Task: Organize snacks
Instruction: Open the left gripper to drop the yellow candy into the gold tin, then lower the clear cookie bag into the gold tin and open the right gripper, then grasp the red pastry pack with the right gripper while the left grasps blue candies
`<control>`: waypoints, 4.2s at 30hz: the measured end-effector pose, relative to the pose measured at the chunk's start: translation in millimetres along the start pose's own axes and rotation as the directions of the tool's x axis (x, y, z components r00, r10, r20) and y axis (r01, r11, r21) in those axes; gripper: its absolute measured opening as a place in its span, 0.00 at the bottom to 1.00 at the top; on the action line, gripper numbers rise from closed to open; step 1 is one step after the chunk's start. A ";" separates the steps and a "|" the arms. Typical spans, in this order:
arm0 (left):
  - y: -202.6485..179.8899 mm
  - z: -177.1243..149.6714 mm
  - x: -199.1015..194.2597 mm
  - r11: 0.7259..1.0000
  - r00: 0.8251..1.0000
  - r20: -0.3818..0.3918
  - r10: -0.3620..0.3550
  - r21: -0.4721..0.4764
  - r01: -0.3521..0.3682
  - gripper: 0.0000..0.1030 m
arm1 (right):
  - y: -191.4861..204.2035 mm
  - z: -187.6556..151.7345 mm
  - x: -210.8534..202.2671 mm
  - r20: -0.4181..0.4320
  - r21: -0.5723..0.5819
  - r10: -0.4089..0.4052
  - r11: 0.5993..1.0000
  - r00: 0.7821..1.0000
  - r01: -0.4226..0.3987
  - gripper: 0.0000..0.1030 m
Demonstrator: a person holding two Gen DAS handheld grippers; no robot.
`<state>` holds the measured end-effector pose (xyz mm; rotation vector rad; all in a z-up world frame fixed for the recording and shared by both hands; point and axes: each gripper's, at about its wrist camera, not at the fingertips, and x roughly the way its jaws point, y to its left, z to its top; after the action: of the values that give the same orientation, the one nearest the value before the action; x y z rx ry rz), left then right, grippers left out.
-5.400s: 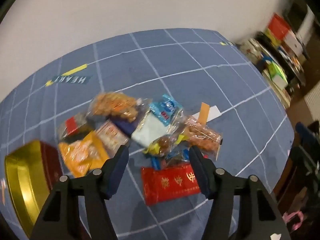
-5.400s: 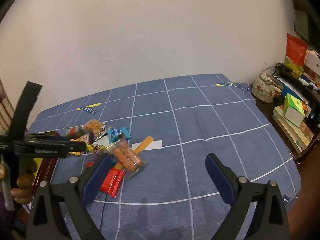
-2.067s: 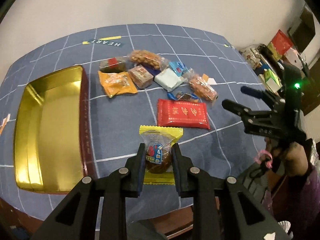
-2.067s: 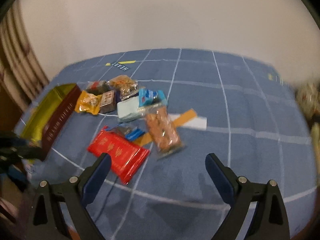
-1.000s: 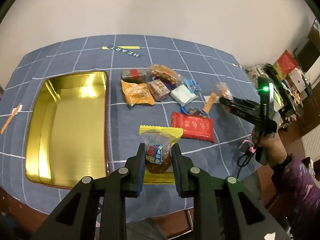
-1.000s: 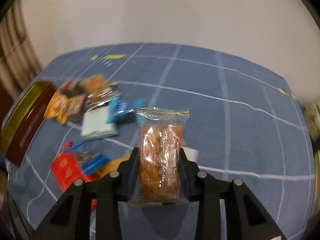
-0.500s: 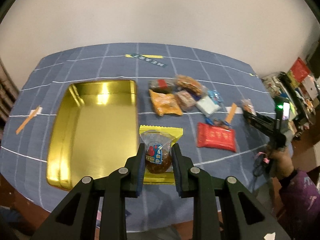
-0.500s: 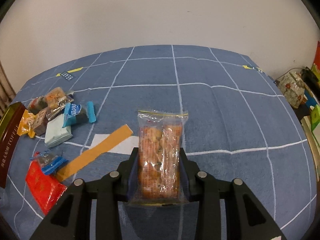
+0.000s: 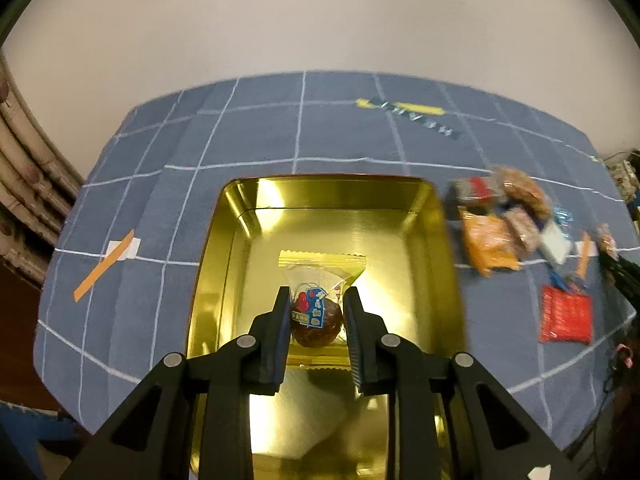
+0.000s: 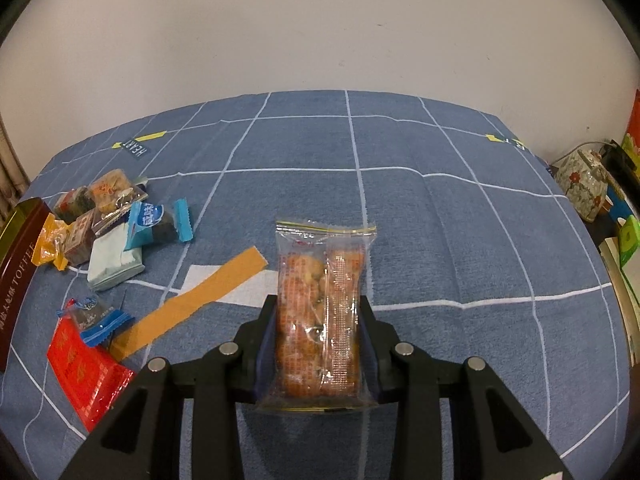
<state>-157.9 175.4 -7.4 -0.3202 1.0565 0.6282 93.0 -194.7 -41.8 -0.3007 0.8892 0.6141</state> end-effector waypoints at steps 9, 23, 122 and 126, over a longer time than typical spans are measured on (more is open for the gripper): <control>12.7 21.2 31.7 0.998 0.997 -0.025 0.068 0.001 -0.067 0.37 | -0.9 0.3 -0.2 0.001 0.006 0.008 1.000 1.000 -0.008 0.36; 27.8 -13.0 -55.6 0.986 0.986 0.134 0.102 -0.143 -0.083 0.68 | -7.7 7.7 -22.5 0.039 0.062 0.046 0.997 0.998 -0.048 0.36; -24.0 -94.8 -89.5 0.984 0.987 0.055 0.153 -0.106 -0.146 0.99 | 158.3 -7.9 -1.7 -0.390 -0.545 0.231 0.722 0.891 -0.426 0.61; -40.3 -86.9 -100.0 0.991 0.988 0.095 0.124 -0.057 -0.119 0.99 | 156.5 -20.9 -24.8 -0.383 -0.550 0.213 0.729 0.899 -0.407 0.47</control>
<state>-228.4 65.3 38.2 -0.2679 0.9713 0.7743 -28.0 -90.5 -34.0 -0.8736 1.0160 1.2123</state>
